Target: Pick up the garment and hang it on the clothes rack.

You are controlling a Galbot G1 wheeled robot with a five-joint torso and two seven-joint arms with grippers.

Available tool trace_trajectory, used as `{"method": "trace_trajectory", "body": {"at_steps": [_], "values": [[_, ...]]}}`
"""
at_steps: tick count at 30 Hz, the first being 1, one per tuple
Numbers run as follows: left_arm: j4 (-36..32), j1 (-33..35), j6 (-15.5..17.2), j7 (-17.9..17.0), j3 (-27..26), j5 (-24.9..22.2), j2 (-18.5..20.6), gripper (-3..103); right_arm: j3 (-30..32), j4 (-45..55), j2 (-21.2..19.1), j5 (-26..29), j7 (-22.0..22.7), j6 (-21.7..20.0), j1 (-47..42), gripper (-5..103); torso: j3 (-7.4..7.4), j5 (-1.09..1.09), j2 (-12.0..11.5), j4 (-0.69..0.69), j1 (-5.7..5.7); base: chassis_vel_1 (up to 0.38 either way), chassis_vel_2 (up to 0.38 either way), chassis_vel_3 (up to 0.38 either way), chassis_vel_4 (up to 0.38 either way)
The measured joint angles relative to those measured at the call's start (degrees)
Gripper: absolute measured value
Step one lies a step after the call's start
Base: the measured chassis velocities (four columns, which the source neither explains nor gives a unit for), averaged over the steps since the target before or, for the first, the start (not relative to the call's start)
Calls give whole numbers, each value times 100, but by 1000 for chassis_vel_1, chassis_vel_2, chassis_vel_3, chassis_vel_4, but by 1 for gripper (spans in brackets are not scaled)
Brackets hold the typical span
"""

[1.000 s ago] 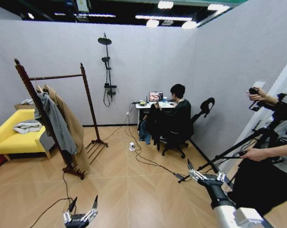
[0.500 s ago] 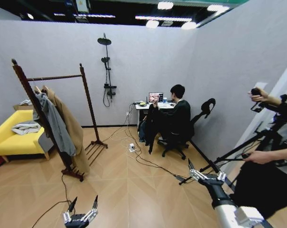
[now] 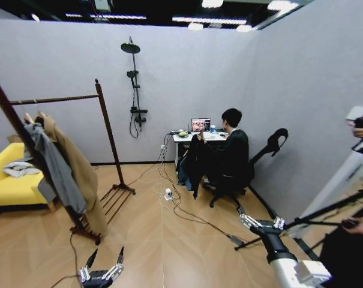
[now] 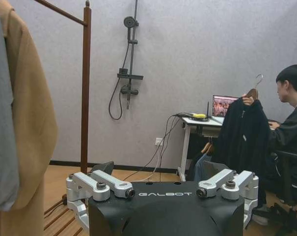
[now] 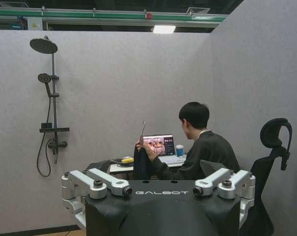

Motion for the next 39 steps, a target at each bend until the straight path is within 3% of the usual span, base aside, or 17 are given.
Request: {"method": "trace_trajectory", "body": {"at_steps": [3,7,8,11,14,16,19,22,25,27,30,35,36,39], "values": [[1,0,0,0,-1,0,1,100,1,-13,3,1,2,3,18,100,-1,-5,0,-2,0,-384,375,371,-353],[0,0,0,2,0,0,0,100,0,-29,5,12,3,3,39,100,0,4,0,1,1,-349,364,365,-357],[0,-1,0,2,0,0,1,100,1,-37,6,18,5,3,47,100,0,-7,0,-2,1,-384,333,362,-362],[0,0,0,2,1,0,-1,100,5,-66,5,33,7,4,66,100,0,5,0,0,0,-346,354,329,-365],[1,0,0,0,-1,0,1,100,6,-83,5,37,8,5,81,100,-1,-7,1,-2,0,-364,338,337,-359],[1,0,0,1,0,0,0,100,6,-99,-5,48,12,5,108,100,-1,4,1,0,-2,-347,339,325,-357],[1,0,0,0,-1,0,1,100,9,-105,-19,65,14,6,126,100,-2,-7,2,-1,-2,-331,337,350,-346],[1,0,0,1,1,0,0,100,10,-127,-29,76,16,5,140,100,0,4,1,0,-2,-335,353,354,-346],[1,-1,0,1,0,0,1,100,11,-134,-34,84,17,5,149,100,-1,-8,1,-2,-2,-368,339,364,-354],[1,0,0,0,1,0,0,100,10,-148,-44,90,17,4,161,100,0,3,1,-1,-2,-353,352,360,-361],[1,0,0,1,0,0,2,100,11,-149,-53,99,16,2,169,100,-1,-7,1,-2,-1,-372,357,390,-350],[0,1,0,3,2,0,0,100,18,-157,-62,109,18,-1,173,100,0,4,1,0,-1,-327,364,346,-367],[1,-1,0,1,0,0,2,100,14,-156,-63,115,30,5,173,100,0,-8,0,-2,0,-363,337,371,-370],[1,0,0,0,1,0,0,100,25,-130,-63,132,133,-6,225,100,0,5,1,0,-1,-334,366,347,-383]]}}
